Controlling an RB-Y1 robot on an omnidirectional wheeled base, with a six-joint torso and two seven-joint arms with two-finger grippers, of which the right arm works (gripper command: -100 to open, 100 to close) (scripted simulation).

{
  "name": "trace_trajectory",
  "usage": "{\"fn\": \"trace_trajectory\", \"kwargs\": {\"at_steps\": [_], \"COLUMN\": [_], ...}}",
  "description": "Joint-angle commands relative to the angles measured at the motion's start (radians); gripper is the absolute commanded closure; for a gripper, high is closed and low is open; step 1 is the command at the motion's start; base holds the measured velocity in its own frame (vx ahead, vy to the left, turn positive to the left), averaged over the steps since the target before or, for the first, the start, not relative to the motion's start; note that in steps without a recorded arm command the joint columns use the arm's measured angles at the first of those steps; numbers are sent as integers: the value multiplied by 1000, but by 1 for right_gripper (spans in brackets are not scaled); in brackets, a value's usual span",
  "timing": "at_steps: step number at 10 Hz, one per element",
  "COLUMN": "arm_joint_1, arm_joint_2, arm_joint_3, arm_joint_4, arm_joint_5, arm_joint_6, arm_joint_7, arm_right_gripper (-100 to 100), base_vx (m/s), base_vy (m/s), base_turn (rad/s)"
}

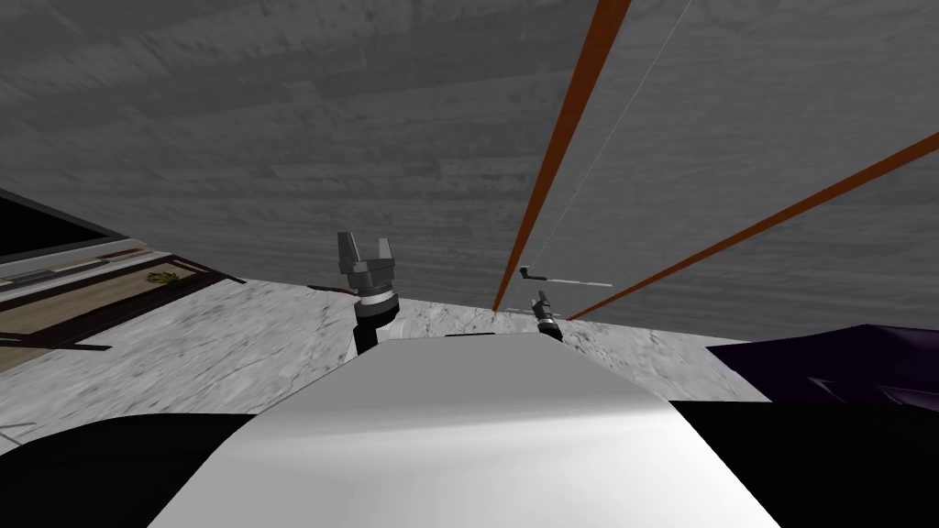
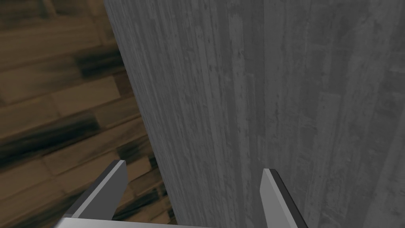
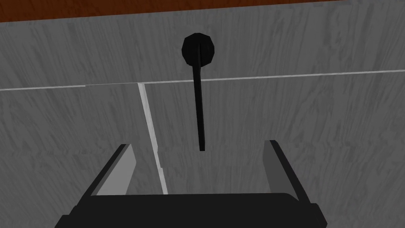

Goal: Pull the door open

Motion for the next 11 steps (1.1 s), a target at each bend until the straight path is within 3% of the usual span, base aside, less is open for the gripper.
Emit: {"fn": "trace_trajectory", "kwargs": {"at_steps": [1,9,10,11], "arm_joint_1": [0,-34,-34,-34], "arm_joint_2": [0,7,7,7], "arm_joint_3": [0,-26,-26,-26], "arm_joint_4": [0,48,48,48], "arm_joint_5": [0,-14,-14,-14], "arm_joint_6": [0,-3,-3,-3], "arm_joint_7": [0,14,14,14], "arm_right_gripper": [-100,-100,100,100], "base_vx": [29,172,-8,-29], "base_vy": [-25,-51,5,11], "base_turn": [14,54,-10,-15]}}
